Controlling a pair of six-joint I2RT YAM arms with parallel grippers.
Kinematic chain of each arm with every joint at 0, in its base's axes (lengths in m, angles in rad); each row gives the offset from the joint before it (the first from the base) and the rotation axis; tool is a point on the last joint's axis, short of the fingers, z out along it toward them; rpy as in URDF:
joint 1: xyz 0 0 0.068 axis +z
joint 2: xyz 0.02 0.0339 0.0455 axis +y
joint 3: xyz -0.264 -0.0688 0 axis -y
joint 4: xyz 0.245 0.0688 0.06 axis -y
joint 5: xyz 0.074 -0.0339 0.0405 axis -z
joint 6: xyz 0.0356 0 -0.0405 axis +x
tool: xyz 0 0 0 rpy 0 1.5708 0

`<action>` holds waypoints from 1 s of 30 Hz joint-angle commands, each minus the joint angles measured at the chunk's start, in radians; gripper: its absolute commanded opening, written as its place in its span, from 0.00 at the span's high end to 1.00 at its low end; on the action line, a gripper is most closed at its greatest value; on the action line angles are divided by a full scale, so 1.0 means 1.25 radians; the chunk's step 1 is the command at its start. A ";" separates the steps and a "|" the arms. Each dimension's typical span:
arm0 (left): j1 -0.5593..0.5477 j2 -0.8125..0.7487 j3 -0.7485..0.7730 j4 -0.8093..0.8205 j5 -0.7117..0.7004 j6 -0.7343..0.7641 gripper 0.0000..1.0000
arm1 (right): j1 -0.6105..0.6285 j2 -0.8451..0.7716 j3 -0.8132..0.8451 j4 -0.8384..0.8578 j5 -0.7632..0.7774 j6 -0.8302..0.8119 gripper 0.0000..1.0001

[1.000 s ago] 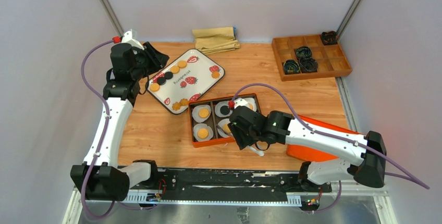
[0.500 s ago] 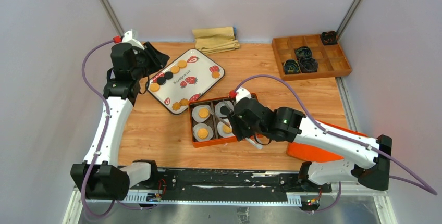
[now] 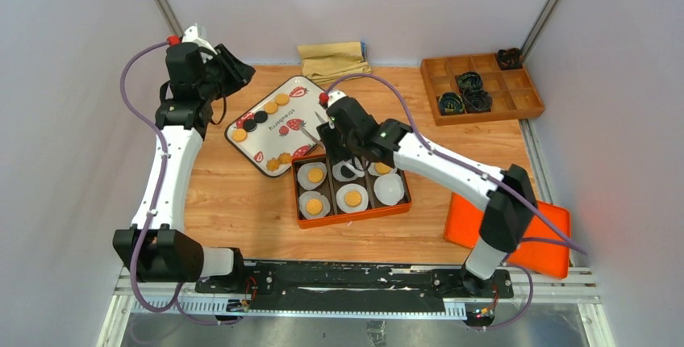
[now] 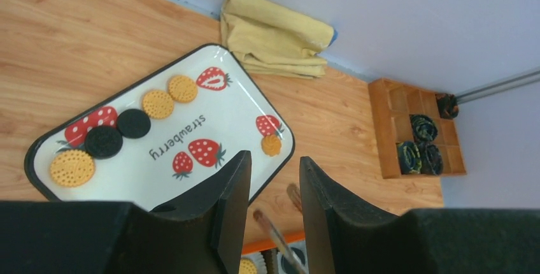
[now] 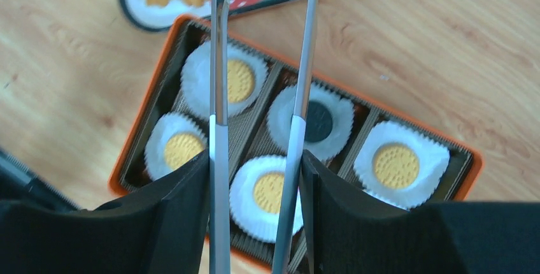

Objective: Pack the cookies

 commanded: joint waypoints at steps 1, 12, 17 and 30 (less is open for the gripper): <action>0.007 0.000 -0.002 -0.046 -0.005 0.014 0.60 | -0.085 0.089 0.095 0.038 -0.042 -0.053 0.47; 0.006 -0.033 -0.049 -0.011 -0.001 0.019 0.58 | -0.226 0.301 0.231 0.026 -0.152 -0.083 0.51; 0.006 -0.034 -0.055 -0.007 -0.004 0.024 0.57 | -0.244 0.331 0.238 0.025 -0.171 -0.083 0.52; 0.007 -0.039 -0.071 0.011 0.007 0.015 0.57 | -0.259 0.330 0.199 0.008 -0.138 -0.091 0.52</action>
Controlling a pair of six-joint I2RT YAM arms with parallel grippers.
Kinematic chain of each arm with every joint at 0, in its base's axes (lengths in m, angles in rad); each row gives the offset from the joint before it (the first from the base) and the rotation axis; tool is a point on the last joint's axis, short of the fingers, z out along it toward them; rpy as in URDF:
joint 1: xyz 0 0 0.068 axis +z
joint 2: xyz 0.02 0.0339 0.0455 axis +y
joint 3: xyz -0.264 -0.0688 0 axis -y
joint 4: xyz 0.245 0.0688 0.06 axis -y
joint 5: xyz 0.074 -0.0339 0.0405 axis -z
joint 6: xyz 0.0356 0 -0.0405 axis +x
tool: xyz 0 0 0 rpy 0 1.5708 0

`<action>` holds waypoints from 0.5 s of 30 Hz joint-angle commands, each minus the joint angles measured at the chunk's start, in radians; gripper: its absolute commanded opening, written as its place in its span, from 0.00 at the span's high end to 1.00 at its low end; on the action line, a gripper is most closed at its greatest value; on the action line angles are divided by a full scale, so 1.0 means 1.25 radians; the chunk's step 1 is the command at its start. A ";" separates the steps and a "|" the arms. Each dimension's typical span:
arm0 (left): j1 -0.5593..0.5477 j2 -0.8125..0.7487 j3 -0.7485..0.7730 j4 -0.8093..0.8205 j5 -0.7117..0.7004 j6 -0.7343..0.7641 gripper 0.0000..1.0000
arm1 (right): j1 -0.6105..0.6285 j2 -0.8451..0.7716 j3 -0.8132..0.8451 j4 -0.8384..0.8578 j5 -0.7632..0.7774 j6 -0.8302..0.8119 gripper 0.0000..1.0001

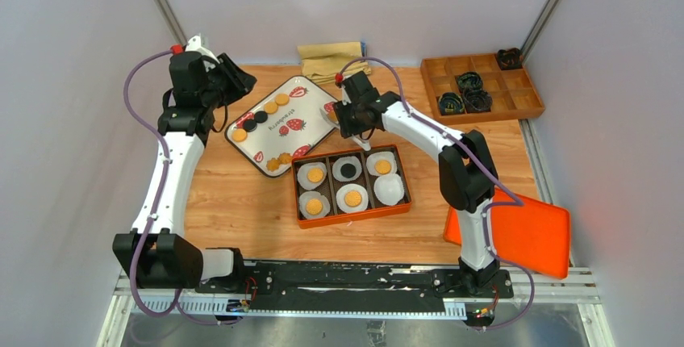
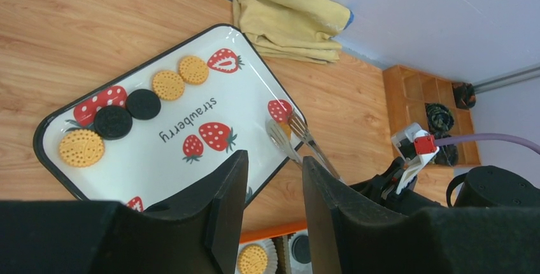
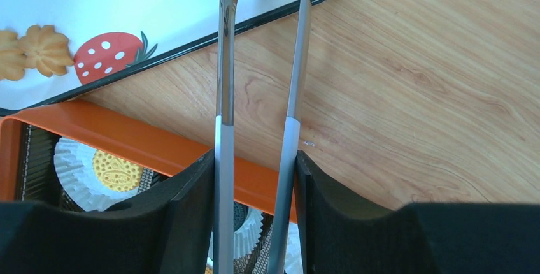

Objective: Pack the cookies

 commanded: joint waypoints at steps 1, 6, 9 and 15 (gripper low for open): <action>0.002 -0.023 -0.009 0.019 0.014 0.004 0.57 | -0.016 -0.004 -0.005 -0.019 0.017 -0.017 0.52; 0.003 -0.027 -0.012 0.022 0.015 0.002 0.57 | -0.020 0.001 0.001 -0.028 0.012 -0.017 0.52; 0.003 -0.029 -0.015 0.023 0.015 0.001 0.57 | -0.022 0.002 0.001 -0.033 0.001 -0.010 0.57; 0.002 -0.030 -0.018 0.023 0.016 -0.001 0.57 | -0.022 -0.023 0.006 -0.034 -0.021 -0.010 0.68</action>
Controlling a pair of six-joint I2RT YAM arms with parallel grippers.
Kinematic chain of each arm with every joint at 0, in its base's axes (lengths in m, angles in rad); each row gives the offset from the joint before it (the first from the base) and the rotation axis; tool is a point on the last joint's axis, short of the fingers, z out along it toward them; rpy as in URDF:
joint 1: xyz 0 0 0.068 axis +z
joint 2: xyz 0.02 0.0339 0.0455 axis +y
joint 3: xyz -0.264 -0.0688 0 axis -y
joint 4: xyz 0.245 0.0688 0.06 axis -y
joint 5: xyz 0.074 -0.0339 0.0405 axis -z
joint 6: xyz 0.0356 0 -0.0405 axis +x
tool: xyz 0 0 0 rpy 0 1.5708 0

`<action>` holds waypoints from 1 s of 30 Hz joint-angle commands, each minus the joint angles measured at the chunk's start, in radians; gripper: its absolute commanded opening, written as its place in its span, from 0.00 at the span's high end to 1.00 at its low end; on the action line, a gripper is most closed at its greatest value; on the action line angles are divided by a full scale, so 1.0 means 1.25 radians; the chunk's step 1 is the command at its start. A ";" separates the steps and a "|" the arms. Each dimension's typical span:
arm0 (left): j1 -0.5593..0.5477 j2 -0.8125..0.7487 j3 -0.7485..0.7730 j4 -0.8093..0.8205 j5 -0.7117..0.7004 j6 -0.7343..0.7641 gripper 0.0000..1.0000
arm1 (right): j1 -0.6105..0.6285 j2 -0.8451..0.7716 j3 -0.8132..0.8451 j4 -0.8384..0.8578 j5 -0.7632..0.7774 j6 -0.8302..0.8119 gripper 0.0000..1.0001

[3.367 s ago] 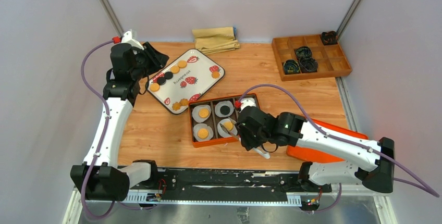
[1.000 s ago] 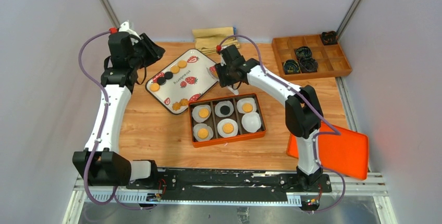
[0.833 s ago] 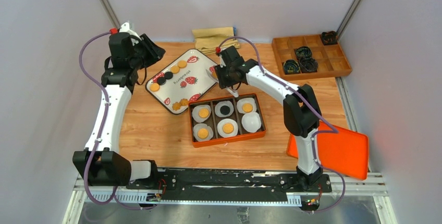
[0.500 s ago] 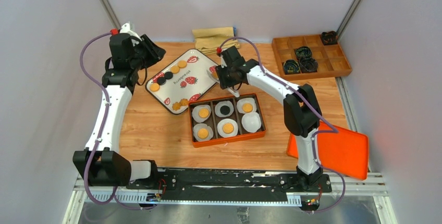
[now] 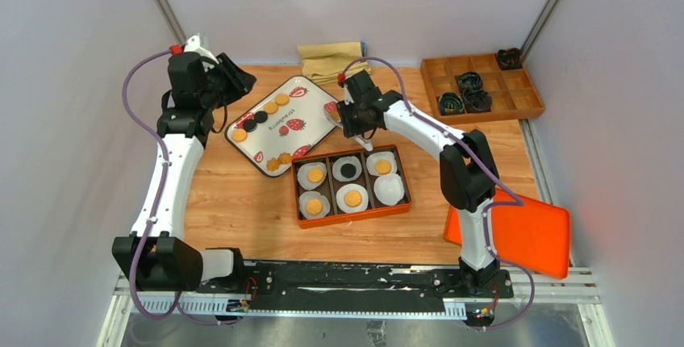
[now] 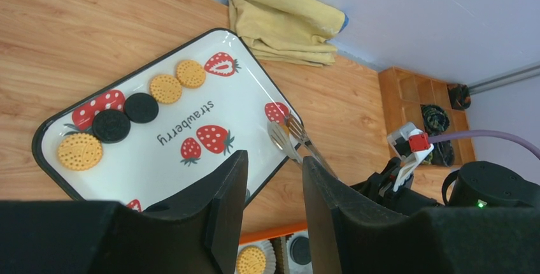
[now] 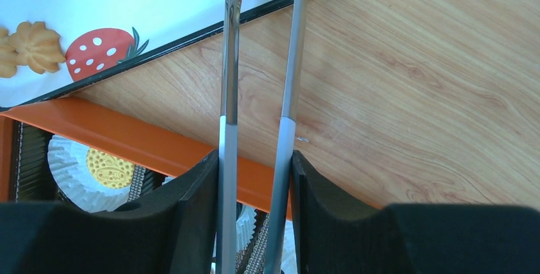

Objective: Pack the cookies

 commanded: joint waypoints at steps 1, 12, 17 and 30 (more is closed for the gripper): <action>0.003 -0.019 -0.013 0.013 0.014 -0.001 0.57 | -0.012 -0.031 0.007 -0.019 -0.020 -0.005 0.70; 0.002 -0.023 -0.033 0.020 0.019 0.000 0.57 | -0.011 -0.290 -0.084 -0.021 -0.013 0.015 0.75; 0.002 -0.021 -0.058 0.037 0.031 -0.005 0.58 | -0.005 -0.476 -0.207 -0.078 0.003 0.022 0.75; -0.076 0.007 -0.059 0.042 0.025 0.011 0.60 | 0.099 -0.906 -0.540 -0.312 0.084 0.203 0.76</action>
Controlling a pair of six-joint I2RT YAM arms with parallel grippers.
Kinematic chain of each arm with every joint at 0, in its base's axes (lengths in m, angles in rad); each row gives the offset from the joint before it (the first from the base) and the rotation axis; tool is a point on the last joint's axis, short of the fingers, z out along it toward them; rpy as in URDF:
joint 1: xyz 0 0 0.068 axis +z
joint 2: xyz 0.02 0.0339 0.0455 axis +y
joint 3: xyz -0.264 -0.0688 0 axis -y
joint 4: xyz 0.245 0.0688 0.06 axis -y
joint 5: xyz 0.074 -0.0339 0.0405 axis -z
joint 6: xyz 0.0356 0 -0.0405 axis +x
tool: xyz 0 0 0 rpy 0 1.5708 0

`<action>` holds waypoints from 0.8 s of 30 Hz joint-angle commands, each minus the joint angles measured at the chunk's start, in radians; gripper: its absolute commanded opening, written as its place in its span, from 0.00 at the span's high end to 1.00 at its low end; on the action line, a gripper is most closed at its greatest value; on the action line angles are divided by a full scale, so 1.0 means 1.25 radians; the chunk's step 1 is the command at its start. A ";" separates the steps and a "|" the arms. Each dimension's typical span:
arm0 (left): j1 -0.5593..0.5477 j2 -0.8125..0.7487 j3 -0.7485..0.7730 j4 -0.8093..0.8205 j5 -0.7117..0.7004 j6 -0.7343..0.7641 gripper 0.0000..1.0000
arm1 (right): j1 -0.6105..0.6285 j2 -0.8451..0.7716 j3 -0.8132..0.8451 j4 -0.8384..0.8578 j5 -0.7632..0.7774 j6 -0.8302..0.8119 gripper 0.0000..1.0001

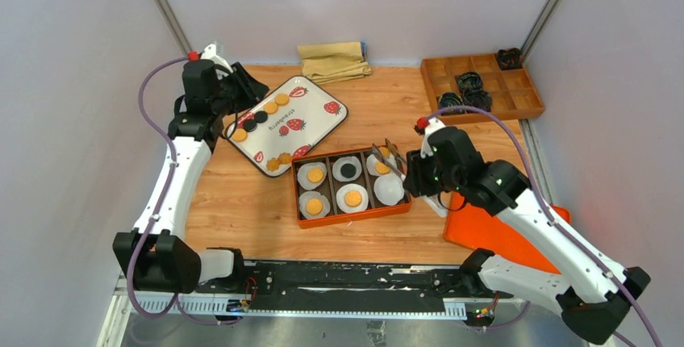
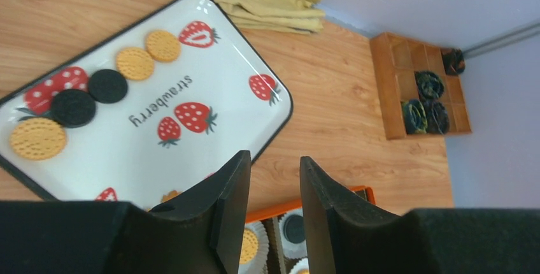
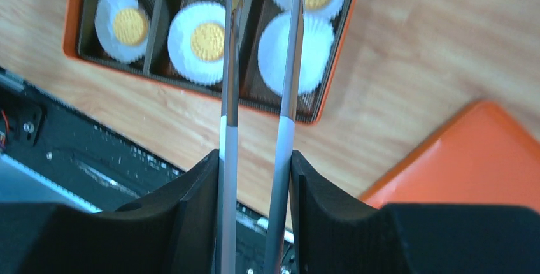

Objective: Pack the cookies

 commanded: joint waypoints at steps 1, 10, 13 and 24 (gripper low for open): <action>-0.054 0.015 0.010 0.012 -0.005 0.013 0.60 | 0.049 -0.077 -0.063 -0.077 0.028 0.110 0.76; -0.076 0.001 0.000 0.005 -0.020 0.015 0.60 | 0.128 -0.090 -0.158 -0.094 0.048 0.180 0.75; -0.076 -0.006 -0.004 0.004 -0.020 0.017 0.60 | 0.131 -0.078 -0.171 -0.092 0.061 0.182 0.75; -0.076 -0.002 -0.003 0.007 -0.015 0.020 0.60 | 0.130 -0.024 -0.169 -0.055 0.106 0.164 0.68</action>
